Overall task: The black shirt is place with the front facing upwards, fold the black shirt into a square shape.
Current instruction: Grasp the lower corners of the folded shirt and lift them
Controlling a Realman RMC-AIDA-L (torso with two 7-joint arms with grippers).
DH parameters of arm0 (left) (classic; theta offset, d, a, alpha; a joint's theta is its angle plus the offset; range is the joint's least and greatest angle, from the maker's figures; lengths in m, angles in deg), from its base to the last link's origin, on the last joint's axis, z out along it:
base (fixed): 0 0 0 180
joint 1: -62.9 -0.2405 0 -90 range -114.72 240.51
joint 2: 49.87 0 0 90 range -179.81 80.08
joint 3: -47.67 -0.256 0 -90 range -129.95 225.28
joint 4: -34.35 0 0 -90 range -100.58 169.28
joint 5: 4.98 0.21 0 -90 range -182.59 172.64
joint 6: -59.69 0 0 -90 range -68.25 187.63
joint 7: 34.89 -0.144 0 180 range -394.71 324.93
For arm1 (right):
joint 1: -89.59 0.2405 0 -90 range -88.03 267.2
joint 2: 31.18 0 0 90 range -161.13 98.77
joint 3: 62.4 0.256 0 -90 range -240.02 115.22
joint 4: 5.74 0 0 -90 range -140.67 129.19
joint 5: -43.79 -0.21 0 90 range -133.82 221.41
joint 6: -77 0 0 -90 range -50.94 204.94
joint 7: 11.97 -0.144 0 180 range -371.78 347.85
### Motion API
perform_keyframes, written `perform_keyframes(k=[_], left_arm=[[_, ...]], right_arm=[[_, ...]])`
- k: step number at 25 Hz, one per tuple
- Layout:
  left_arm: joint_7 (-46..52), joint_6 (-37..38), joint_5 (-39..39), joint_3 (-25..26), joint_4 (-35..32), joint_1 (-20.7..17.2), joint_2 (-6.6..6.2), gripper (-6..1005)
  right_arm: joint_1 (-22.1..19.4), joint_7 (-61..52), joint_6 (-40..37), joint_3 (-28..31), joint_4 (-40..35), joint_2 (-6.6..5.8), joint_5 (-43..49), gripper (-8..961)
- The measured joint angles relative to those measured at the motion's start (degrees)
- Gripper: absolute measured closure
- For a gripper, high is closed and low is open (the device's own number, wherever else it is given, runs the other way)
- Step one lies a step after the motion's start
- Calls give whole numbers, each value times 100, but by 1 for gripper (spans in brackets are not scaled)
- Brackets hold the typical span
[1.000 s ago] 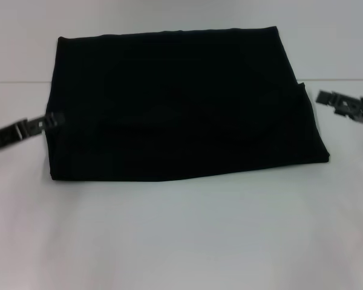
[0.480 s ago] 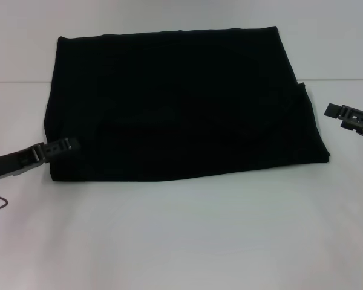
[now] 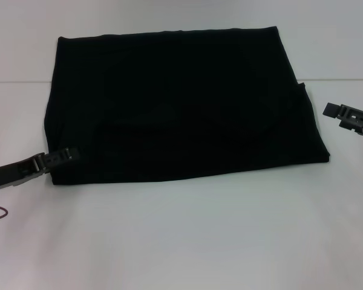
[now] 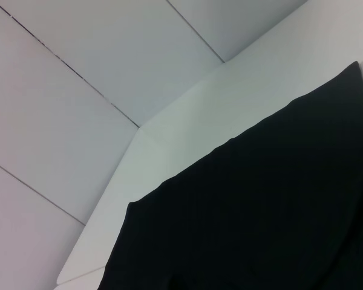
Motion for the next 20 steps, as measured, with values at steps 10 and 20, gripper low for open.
perform_keyframes(k=[10, 20], left_arm=[[-2, 56, 8, -42, -22, -41, 80, 77], [176, -185, 200, -41, -11, 12, 100, 168]], right_arm=[[-33, 0, -25, 59, 0, 20, -4, 97], [-19, 6, -28, 61, 0, 43, -4, 101]])
